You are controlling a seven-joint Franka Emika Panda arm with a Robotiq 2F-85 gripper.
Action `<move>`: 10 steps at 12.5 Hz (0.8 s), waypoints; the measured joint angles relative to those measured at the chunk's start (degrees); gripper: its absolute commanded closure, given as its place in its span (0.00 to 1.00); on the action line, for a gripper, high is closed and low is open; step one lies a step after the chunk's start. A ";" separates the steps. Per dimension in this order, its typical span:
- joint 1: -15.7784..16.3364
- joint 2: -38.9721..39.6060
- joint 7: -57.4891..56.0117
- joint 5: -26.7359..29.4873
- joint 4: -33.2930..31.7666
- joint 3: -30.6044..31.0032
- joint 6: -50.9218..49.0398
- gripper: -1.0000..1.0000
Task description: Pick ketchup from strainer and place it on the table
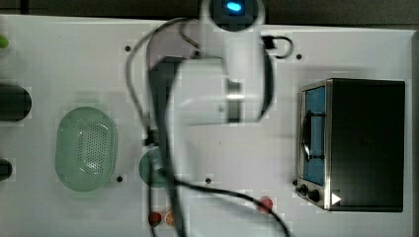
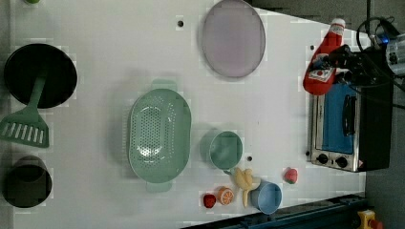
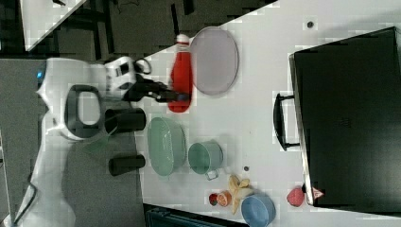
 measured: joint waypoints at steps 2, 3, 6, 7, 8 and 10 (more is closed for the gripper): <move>-1.31 0.17 -1.60 -0.09 -1.73 -2.11 -0.28 0.40; -1.61 0.25 -1.81 -0.42 -2.63 -2.55 -0.34 0.40; -1.62 0.20 -2.00 -2.70 -7.55 -2.77 2.78 0.40; -1.52 0.18 -2.02 -2.87 -9.85 -2.74 5.97 0.40; -1.37 0.24 -2.20 -2.94 -11.92 -2.67 7.97 0.40; -0.60 0.34 -2.84 -3.44 -16.06 -2.78 10.66 0.40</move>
